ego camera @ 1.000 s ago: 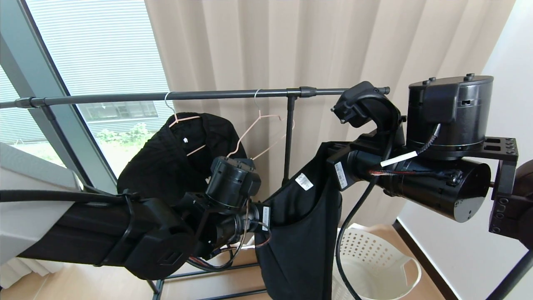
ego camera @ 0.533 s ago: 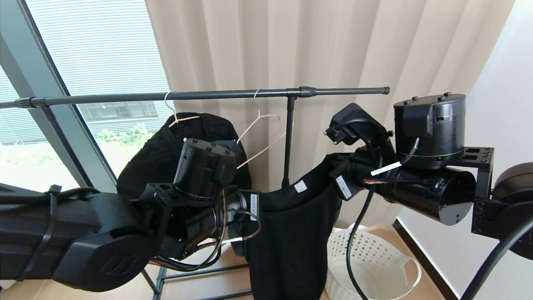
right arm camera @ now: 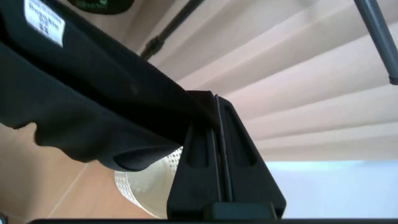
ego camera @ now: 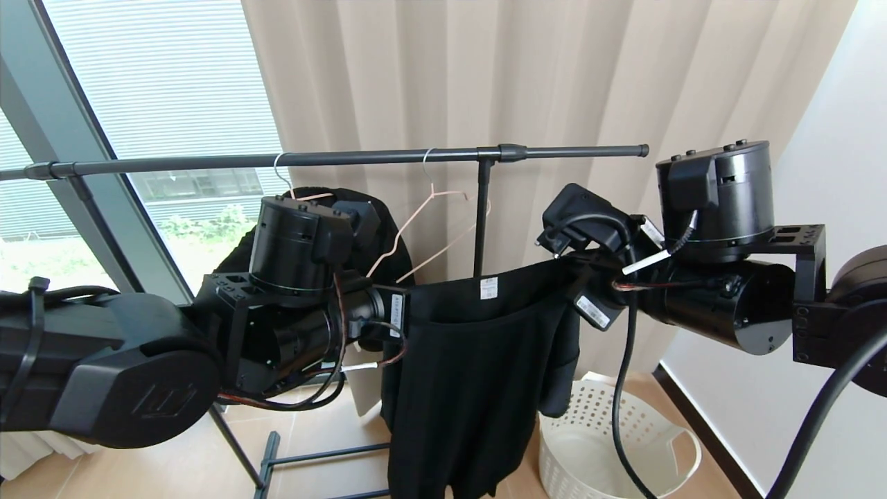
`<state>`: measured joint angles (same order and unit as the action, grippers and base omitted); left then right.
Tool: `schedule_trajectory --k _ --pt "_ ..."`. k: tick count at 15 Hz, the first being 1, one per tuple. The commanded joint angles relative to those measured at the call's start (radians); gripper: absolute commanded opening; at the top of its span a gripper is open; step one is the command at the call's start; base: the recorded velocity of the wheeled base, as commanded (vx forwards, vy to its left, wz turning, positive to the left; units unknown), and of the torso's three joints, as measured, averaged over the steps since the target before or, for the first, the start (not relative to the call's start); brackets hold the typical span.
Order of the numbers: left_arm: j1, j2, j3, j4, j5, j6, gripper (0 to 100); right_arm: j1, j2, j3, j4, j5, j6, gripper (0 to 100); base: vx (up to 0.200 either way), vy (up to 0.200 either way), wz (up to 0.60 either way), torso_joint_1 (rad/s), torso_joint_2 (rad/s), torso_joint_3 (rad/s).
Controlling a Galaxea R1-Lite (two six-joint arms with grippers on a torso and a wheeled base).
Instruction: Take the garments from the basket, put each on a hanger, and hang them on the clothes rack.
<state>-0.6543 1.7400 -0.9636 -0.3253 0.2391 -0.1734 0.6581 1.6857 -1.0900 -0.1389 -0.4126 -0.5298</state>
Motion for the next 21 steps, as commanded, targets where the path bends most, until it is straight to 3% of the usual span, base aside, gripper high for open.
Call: schedule_trajectory --k 1,5,8,21 --pt "0.007 -0.023 -0.001 0.000 0.000 0.014 0 -0.002 -0.031 -0.014 0.076 -0.002 0.004 0 0.000 0.000 0.00 0.000 0.00 0.000" --pt "0.013 -0.016 -0.038 0.003 -0.006 0.035 0 0.005 -0.031 -0.045 0.084 -0.055 0.039 0 0.000 0.000 0.00 0.000 0.00 0.000" --pt "0.012 -0.013 -0.055 0.005 -0.008 0.046 0 0.003 -0.031 -0.088 0.085 -0.055 0.040 0 0.000 0.000 0.00 0.000 0.00 0.000" --pt "0.012 -0.014 -0.110 0.005 -0.003 0.051 0 0.000 -0.043 -0.097 0.073 -0.048 0.047 0 0.000 0.000 0.00 0.000 0.00 0.000"
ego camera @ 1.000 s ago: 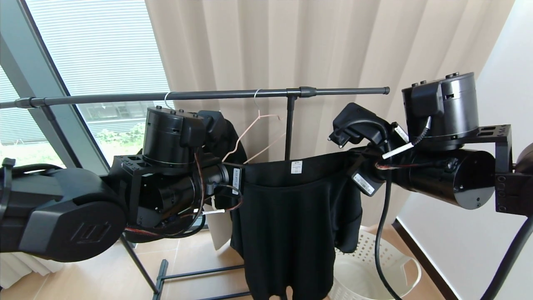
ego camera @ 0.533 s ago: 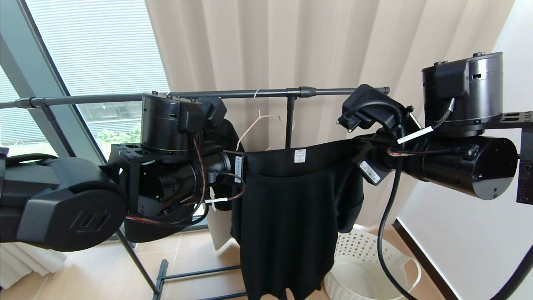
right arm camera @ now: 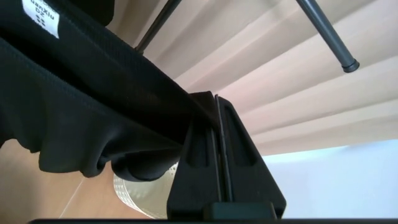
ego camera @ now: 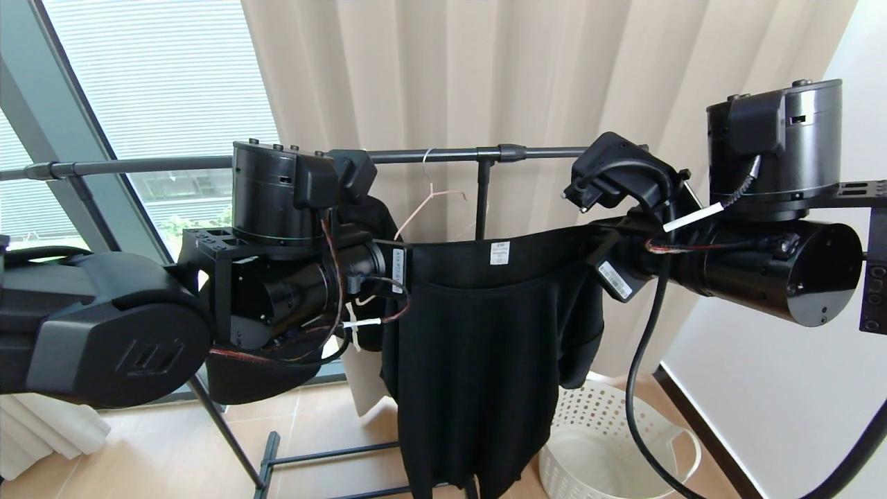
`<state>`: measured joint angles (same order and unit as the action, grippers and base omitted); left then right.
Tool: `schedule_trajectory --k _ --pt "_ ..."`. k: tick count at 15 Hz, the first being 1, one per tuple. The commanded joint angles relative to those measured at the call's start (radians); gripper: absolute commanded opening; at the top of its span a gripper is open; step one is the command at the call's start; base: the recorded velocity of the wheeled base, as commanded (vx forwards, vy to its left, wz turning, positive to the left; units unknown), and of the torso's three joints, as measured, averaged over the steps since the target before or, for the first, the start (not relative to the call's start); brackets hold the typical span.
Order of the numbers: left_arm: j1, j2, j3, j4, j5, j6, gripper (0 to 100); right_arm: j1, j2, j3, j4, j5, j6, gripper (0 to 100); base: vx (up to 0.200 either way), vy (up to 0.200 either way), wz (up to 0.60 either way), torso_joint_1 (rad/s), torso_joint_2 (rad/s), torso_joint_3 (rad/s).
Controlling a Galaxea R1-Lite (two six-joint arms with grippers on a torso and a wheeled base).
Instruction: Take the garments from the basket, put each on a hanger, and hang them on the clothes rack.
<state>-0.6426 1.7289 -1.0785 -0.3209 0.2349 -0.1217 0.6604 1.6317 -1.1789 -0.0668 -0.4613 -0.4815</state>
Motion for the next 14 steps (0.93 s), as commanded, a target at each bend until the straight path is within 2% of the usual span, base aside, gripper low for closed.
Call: schedule_trajectory --k 1,4,5,8,11,13,14 --pt "-0.003 -0.006 0.022 0.000 0.004 -0.001 0 -0.002 0.027 -0.016 -0.004 0.003 0.015 0 0.000 0.000 0.00 0.000 0.00 0.000" --pt "-0.022 -0.032 0.069 0.000 0.004 -0.001 0 -0.002 0.088 -0.064 -0.005 0.003 0.067 0 0.000 0.000 0.00 0.000 0.00 0.000" --pt "-0.029 -0.040 0.092 0.000 0.007 0.001 0 -0.002 0.143 -0.111 -0.005 0.003 0.113 0 0.000 0.000 0.00 0.000 0.00 0.000" --pt "-0.035 -0.060 0.095 0.000 0.009 0.001 0 -0.005 0.160 -0.133 0.001 0.001 0.136 0 0.000 0.000 0.00 0.000 0.00 0.000" --pt "-0.029 -0.045 0.063 -0.004 0.007 -0.003 0 -0.007 0.065 -0.059 0.015 0.001 0.129 0 0.000 0.000 0.00 0.000 0.00 0.000" --pt "-0.031 -0.009 0.034 -0.006 0.004 -0.003 0 0.002 -0.030 0.048 0.033 0.001 0.129 0 0.000 0.000 0.00 0.000 0.00 0.000" --pt "-0.031 -0.002 0.025 -0.006 0.003 -0.003 0 0.010 -0.044 0.064 0.033 0.003 0.129 0 0.000 0.000 0.00 0.000 0.00 0.000"
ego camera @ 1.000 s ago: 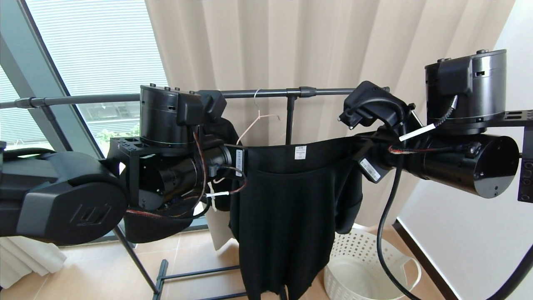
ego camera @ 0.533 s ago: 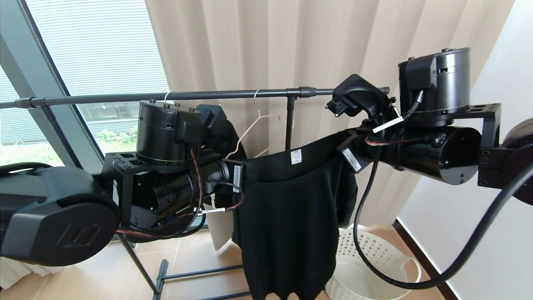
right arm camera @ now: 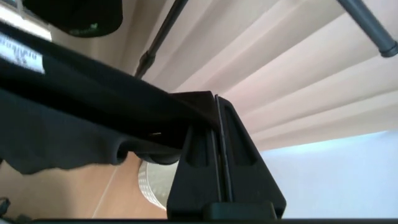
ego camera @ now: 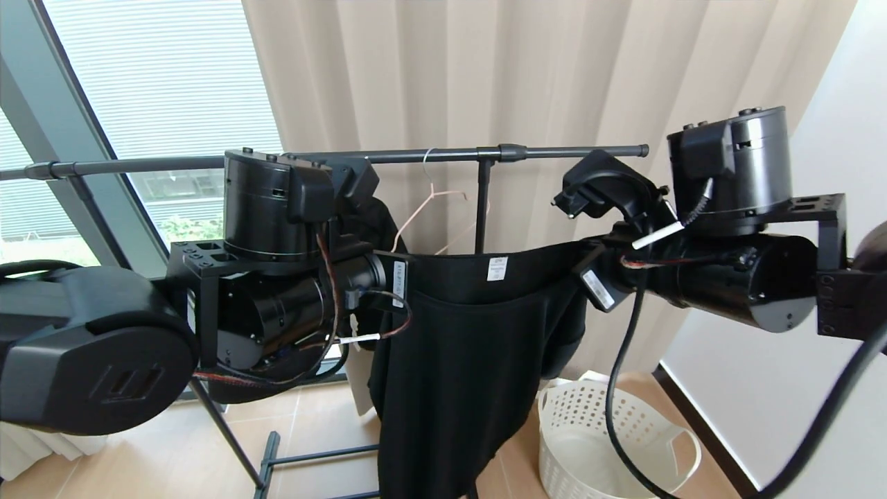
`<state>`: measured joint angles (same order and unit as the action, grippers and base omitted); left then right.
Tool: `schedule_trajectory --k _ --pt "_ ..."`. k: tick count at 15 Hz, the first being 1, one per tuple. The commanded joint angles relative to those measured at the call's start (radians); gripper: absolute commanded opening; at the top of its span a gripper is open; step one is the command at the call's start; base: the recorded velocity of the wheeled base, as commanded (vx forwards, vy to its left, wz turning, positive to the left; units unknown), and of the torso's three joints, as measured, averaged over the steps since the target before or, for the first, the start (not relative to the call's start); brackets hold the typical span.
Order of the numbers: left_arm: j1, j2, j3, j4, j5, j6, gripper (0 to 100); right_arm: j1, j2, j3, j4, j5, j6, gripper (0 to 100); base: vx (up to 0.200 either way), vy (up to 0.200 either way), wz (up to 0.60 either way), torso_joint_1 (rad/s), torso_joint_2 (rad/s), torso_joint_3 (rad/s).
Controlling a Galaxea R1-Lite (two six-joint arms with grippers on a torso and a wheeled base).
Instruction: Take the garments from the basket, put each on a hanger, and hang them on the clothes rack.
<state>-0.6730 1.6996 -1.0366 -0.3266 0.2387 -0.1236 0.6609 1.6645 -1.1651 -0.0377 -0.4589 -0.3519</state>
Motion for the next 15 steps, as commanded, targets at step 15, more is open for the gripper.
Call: schedule_trajectory --k 15 --pt "-0.008 0.198 -0.358 -0.046 -0.194 0.032 0 0.437 -0.071 0.163 -0.013 0.043 0.317 0 0.000 0.000 0.00 0.000 0.00 0.000"
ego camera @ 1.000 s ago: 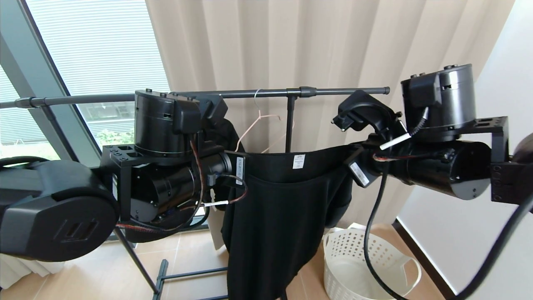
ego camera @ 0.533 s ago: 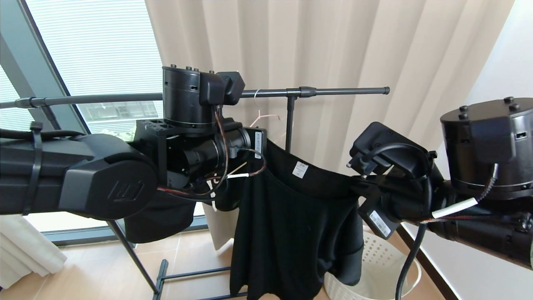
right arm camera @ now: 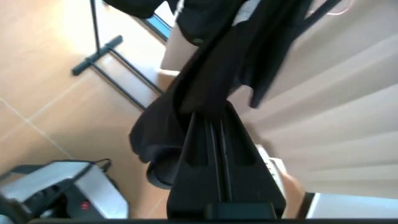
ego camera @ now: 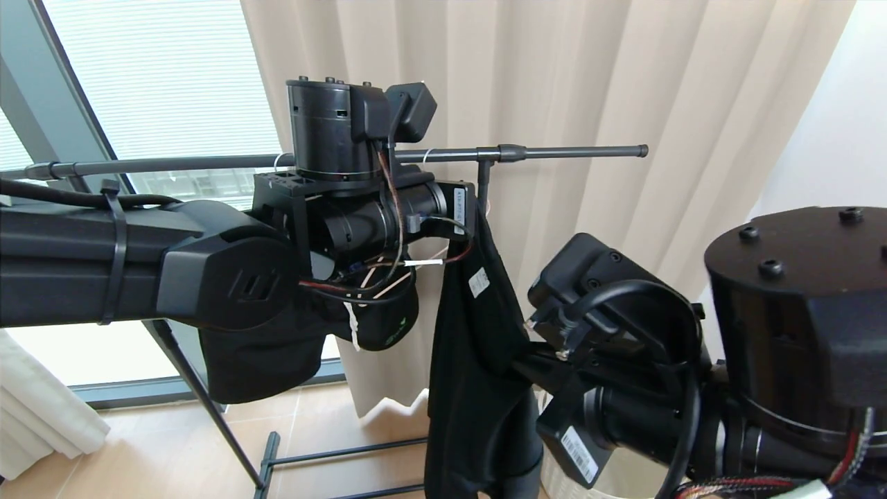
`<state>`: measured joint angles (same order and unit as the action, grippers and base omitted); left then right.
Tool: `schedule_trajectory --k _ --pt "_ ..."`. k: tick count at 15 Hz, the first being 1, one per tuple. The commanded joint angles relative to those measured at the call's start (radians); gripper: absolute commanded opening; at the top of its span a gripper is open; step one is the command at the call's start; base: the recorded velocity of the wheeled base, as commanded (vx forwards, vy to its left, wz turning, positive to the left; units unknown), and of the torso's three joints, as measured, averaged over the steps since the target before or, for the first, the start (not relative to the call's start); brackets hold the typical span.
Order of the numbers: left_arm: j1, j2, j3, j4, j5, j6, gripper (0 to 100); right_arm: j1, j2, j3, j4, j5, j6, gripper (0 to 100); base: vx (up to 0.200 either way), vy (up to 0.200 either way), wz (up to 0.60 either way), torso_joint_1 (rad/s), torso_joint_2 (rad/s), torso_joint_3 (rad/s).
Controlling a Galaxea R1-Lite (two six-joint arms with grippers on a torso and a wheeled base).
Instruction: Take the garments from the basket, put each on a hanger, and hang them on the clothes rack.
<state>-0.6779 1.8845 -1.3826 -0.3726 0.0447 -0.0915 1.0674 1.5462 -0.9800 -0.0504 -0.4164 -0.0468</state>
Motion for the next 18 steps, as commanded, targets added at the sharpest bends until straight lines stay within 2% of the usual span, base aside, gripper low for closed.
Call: schedule_trajectory --k 1,3,6,7,10,12,14,15,16,18 --pt "-0.005 0.013 -0.018 -0.003 -0.005 0.001 0 0.054 0.072 -0.048 0.000 -0.001 0.091 0 0.000 0.000 0.00 0.000 0.00 0.000" --pt "-0.009 0.007 -0.007 -0.016 -0.043 -0.001 0 0.058 0.074 -0.054 -0.005 0.001 0.134 0 0.000 0.000 0.00 0.000 0.00 0.000" --pt "-0.014 -0.001 0.005 -0.020 -0.052 -0.002 0 0.052 0.072 -0.032 -0.072 0.001 0.148 0 0.000 0.000 0.00 0.000 0.00 0.000" --pt "-0.015 0.005 0.010 -0.020 -0.052 -0.004 0 0.025 0.072 -0.019 -0.074 -0.002 0.179 0 0.000 0.000 0.00 0.000 0.00 0.000" --pt "-0.009 0.004 0.014 -0.011 -0.048 0.007 0 -0.055 0.046 0.024 -0.062 -0.010 0.170 0 0.000 0.000 0.00 0.000 0.00 0.000" --pt "0.008 -0.001 0.016 0.009 -0.035 0.049 0 -0.164 0.054 0.043 -0.068 -0.015 0.100 0 0.000 0.000 0.00 0.000 0.00 0.000" --pt "0.027 -0.010 0.017 0.084 0.004 0.076 0 -0.267 0.089 0.004 -0.072 -0.015 0.073 0 0.000 0.000 0.00 0.000 0.00 0.000" --pt "0.027 -0.010 0.017 0.087 0.004 0.076 0 -0.268 0.089 0.001 -0.072 -0.015 0.070 0 0.000 0.000 0.00 0.000 0.00 0.000" --pt "0.035 -0.034 0.031 0.167 0.011 0.078 0 -0.336 0.124 -0.057 -0.074 -0.022 -0.004 0 0.000 0.000 0.00 0.000 0.00 0.000" --pt "0.032 -0.067 0.051 0.259 0.012 0.079 0 -0.366 0.190 -0.151 -0.074 -0.071 -0.024 0 0.000 0.000 0.00 0.000 0.00 0.000"
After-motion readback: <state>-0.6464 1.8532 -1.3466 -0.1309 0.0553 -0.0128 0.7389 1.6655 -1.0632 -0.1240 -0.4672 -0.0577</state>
